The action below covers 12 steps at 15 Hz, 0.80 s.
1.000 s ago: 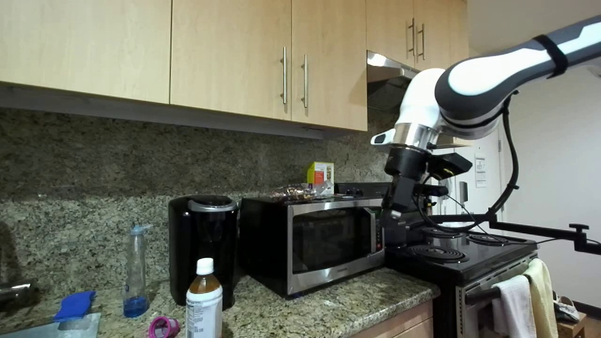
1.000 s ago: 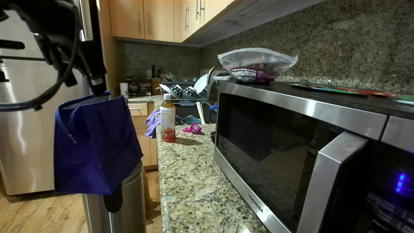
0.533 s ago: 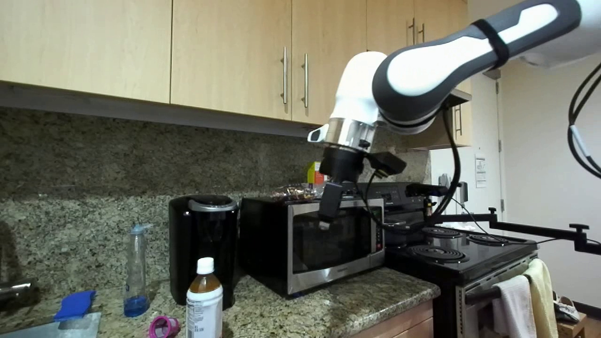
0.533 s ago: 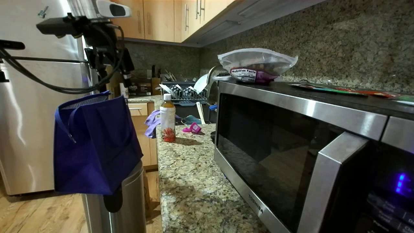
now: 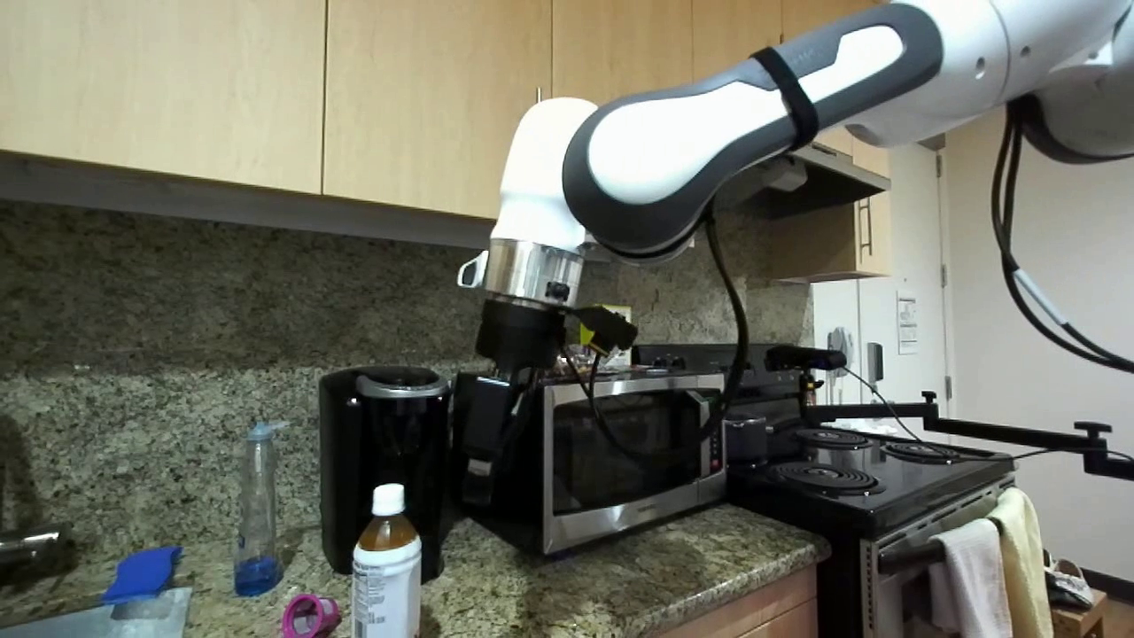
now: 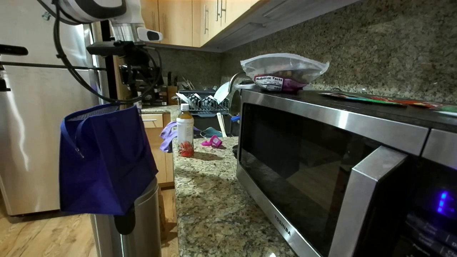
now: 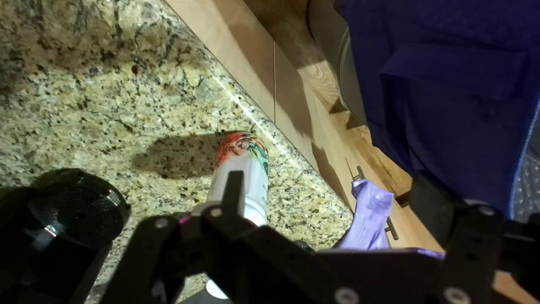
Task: Place the white bottle on top of the microwave
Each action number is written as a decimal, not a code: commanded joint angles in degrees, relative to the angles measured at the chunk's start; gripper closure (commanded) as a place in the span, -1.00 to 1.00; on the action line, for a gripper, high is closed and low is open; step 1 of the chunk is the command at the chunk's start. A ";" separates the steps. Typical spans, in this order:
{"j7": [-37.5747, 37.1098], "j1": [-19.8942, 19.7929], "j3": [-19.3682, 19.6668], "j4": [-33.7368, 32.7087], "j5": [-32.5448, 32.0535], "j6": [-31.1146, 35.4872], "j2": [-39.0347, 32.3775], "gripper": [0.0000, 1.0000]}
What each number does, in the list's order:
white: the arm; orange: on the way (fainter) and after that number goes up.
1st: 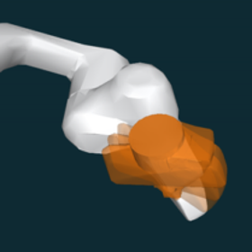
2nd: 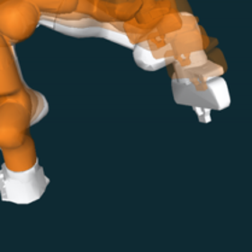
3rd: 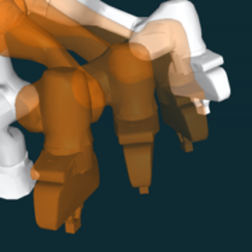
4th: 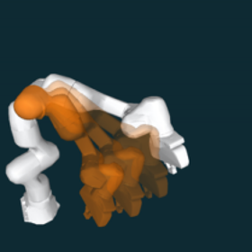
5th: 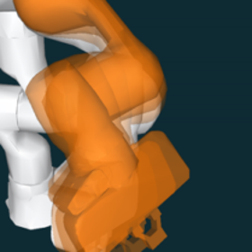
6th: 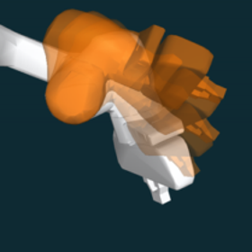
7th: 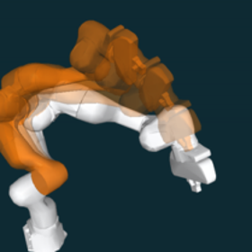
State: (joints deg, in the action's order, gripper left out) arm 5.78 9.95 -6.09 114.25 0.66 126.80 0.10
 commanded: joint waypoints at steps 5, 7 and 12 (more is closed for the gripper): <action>-0.82 -0.88 -0.62 0.40 -0.33 1.00 0.65 -1.00; -3.84 -0.97 -0.56 -0.36 -2.03 4.96 -0.01 -1.00; -3.87 -0.73 -0.76 -7.44 -2.68 5.79 -6.07 -1.00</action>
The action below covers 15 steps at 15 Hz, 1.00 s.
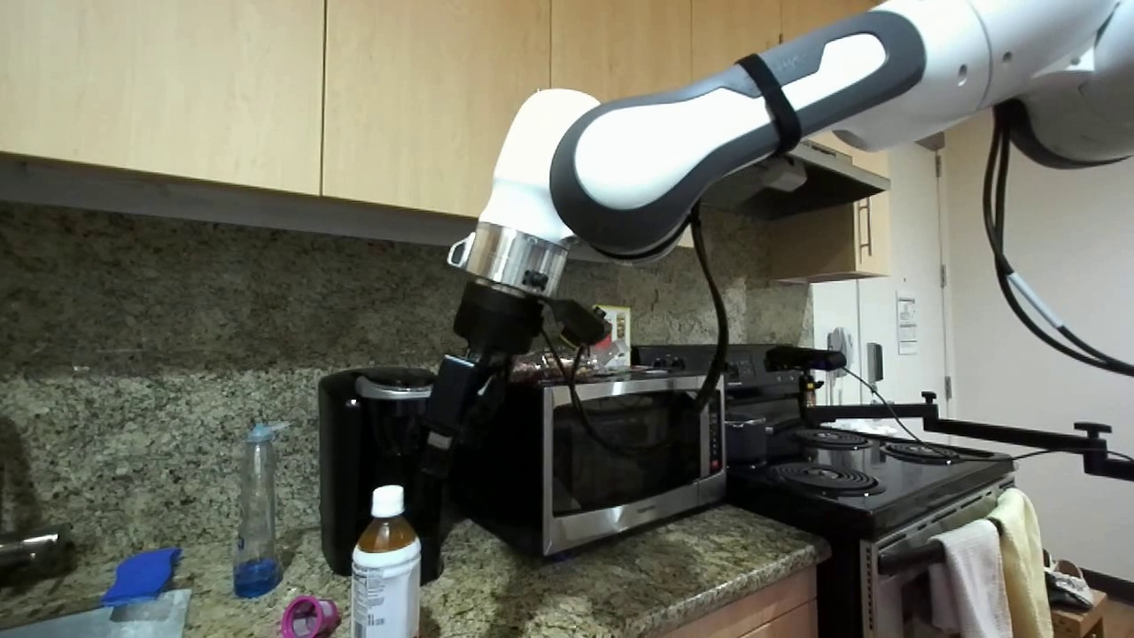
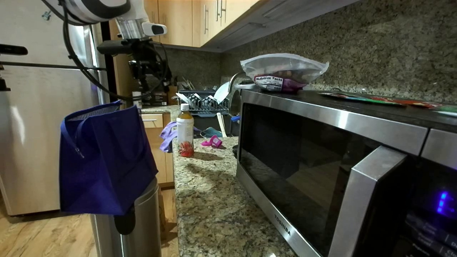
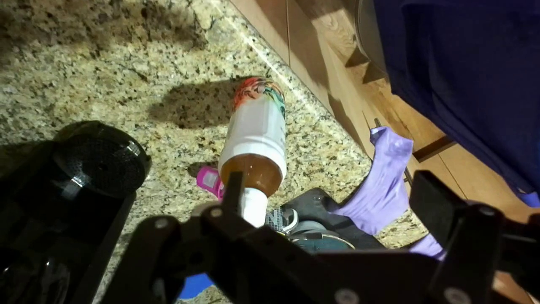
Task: Place the white bottle on top of the microwave
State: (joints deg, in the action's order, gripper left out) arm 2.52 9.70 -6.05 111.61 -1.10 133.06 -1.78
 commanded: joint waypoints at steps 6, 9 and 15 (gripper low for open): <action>-0.63 0.28 -0.67 -14.97 -3.44 -2.84 -13.39 -1.00; -1.61 0.76 0.02 -19.26 -5.94 -3.72 -16.87 -1.00; -3.26 0.88 1.42 -24.30 -8.10 -5.66 -20.84 -1.00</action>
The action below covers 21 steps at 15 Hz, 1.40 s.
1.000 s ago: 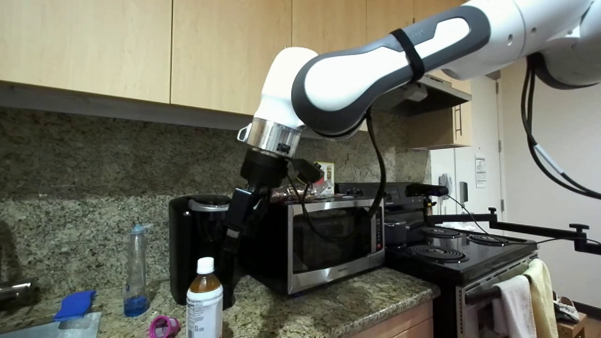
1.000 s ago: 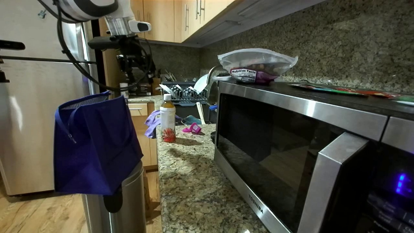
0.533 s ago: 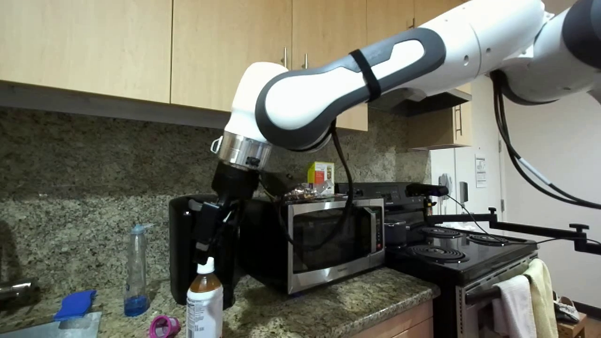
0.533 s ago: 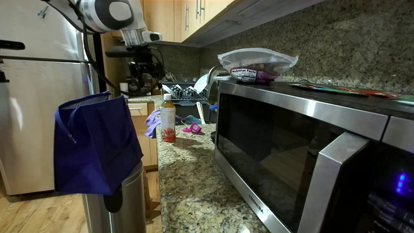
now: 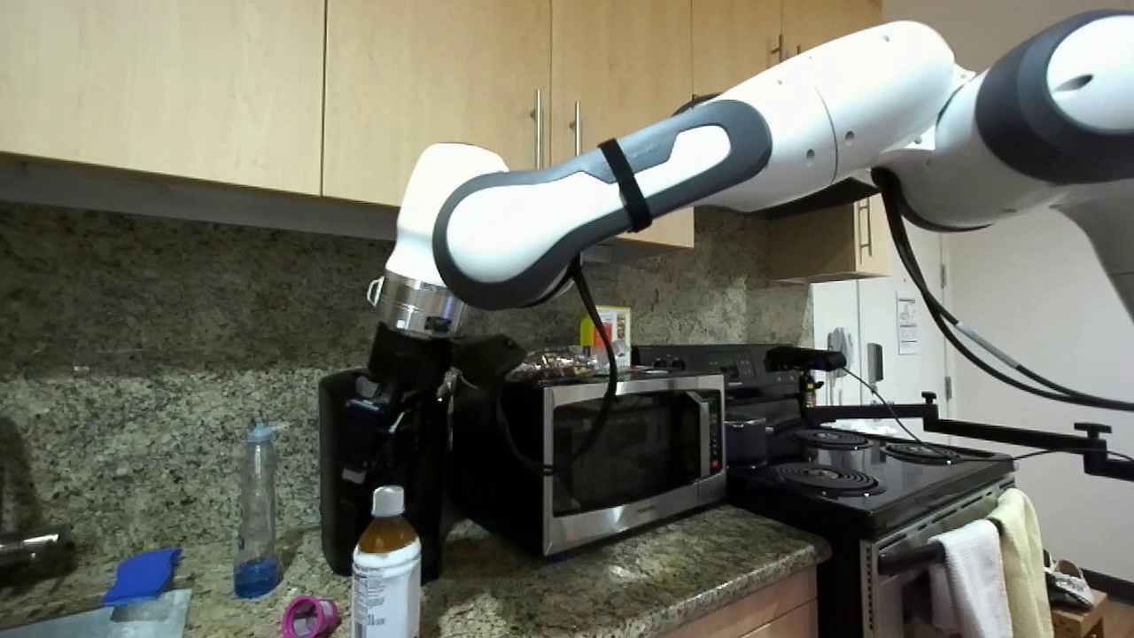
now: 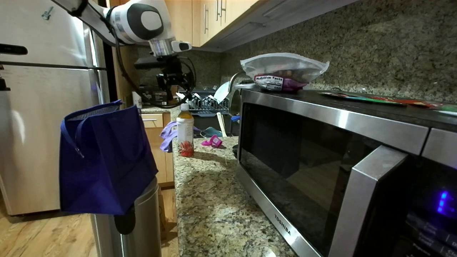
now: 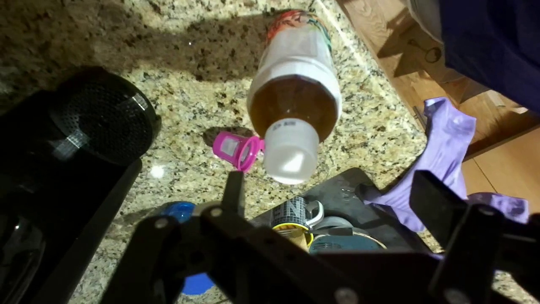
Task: Place the white bottle on top of the microwave
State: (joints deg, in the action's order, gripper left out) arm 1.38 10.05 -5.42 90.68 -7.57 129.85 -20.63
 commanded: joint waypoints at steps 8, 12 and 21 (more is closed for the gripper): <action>-2.72 0.22 1.71 -5.50 -0.84 -6.54 -3.82 -1.00; -0.65 0.08 1.20 -7.01 -0.52 -8.09 -4.92 -0.33; 1.26 -0.23 0.43 -9.89 0.86 -11.41 -6.21 0.78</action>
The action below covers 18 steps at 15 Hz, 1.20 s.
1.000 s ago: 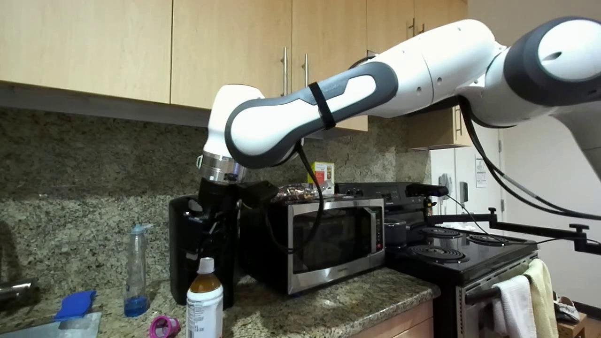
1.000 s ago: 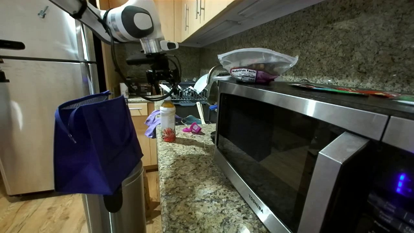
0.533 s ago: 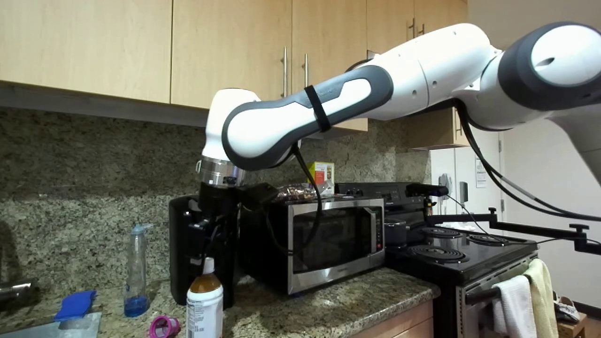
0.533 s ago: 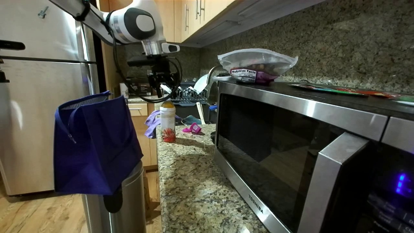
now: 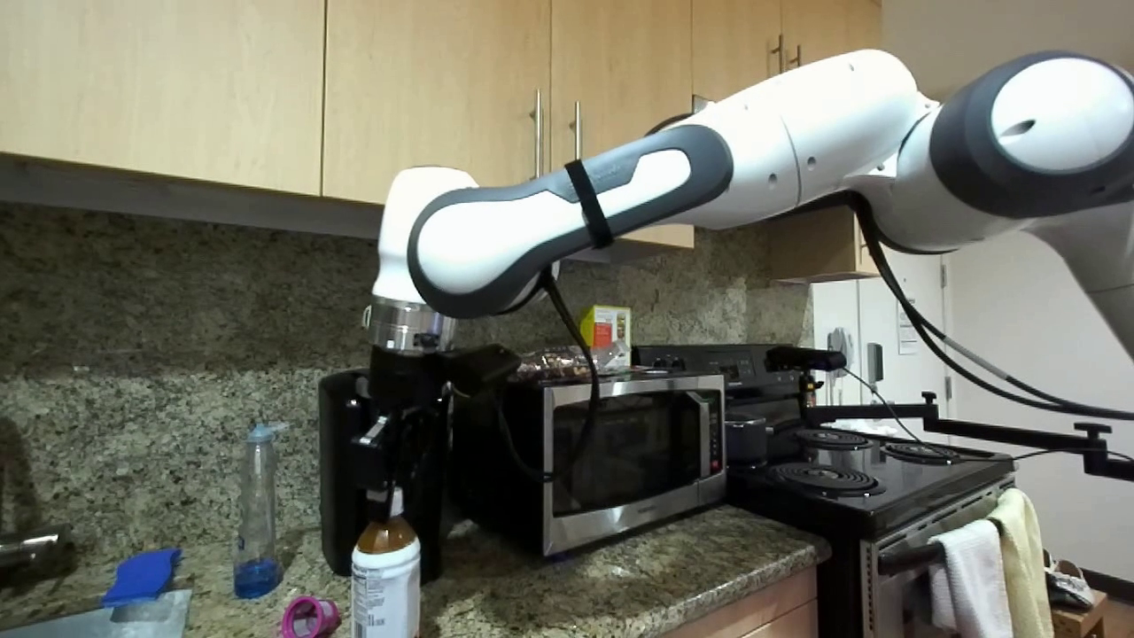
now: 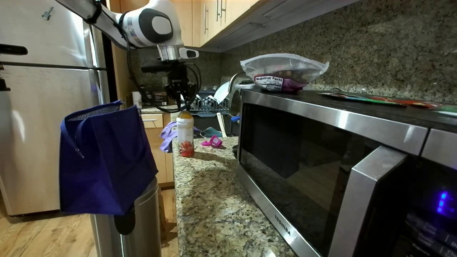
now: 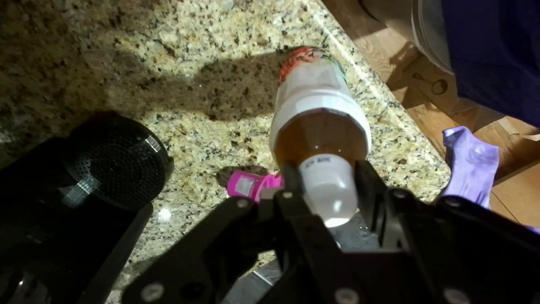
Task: Place the white bottle on top of the microwave
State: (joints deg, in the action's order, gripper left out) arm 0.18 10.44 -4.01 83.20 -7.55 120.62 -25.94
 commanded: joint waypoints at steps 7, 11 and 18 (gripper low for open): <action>0.04 -0.60 -0.04 1.87 -0.04 2.81 4.03 0.78; -7.84 -0.31 2.58 9.97 -1.98 12.95 12.17 0.78; -10.54 -2.06 2.84 15.96 -2.82 19.75 17.93 0.28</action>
State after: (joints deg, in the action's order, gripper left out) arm -10.22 9.49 0.01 99.40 -10.14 140.61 -7.92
